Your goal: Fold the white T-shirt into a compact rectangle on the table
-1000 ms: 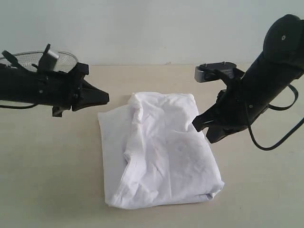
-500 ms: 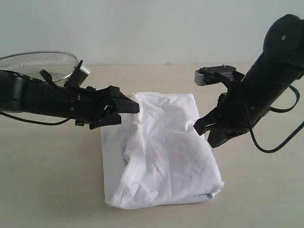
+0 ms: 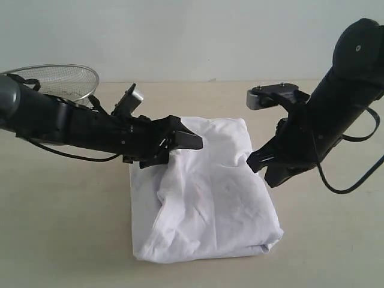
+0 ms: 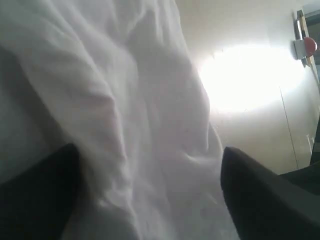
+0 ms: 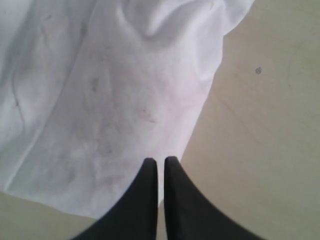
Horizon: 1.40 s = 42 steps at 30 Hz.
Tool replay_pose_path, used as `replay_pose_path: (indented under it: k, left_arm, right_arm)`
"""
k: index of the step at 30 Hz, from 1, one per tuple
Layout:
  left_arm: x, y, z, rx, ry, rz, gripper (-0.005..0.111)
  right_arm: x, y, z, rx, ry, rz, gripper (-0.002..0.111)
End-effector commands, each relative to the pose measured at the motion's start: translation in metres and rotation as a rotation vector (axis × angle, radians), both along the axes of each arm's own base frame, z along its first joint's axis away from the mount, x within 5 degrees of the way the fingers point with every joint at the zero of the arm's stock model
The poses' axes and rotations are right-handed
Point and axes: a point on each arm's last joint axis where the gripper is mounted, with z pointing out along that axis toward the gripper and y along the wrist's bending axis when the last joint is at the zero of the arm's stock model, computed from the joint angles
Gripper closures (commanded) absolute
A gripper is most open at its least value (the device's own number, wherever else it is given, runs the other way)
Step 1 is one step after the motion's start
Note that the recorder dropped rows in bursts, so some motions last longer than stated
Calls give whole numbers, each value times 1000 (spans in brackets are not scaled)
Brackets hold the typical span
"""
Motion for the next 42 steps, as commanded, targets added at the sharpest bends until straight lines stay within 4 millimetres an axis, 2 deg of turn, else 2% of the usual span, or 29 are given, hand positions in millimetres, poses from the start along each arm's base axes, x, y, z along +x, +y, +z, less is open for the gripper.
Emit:
replay_pose_path:
  k: [1, 6, 11, 16, 20, 26, 29, 36, 42]
  left_arm:
    - [3, -4, -1, -7, 4, 8, 63]
    - [3, -4, -10, -1, 23, 8, 101]
    - [8, -3, 3, -57, -5, -16, 102]
    - [16, 16, 34, -149, -72, -15, 102]
    - [16, 36, 51, -112, -97, -31, 102]
    - [4, 47, 70, -63, -51, -65, 102]
    - [-1, 55, 67, 19, -47, -56, 102]
    - [-13, 83, 40, 134, 14, 27, 102]
    - [-17, 95, 25, 223, 24, 104, 102]
  right_arm:
    - [0, -4, 6, -11, -16, 3, 109]
    - [0, -5, 6, -25, -15, 8, 109]
    - [-5, -6, 8, -32, 20, 0, 109]
    - [-12, -7, 26, -19, -12, 2, 109]
    - [-14, -8, 34, -14, -45, 1, 109]
    - [-14, -7, 35, -4, -49, -8, 109]
    - [-14, -6, 35, 2, -50, -10, 109]
    - [-14, -5, 36, 25, -46, -22, 109]
    - [-14, -1, 34, 48, -36, -29, 109]
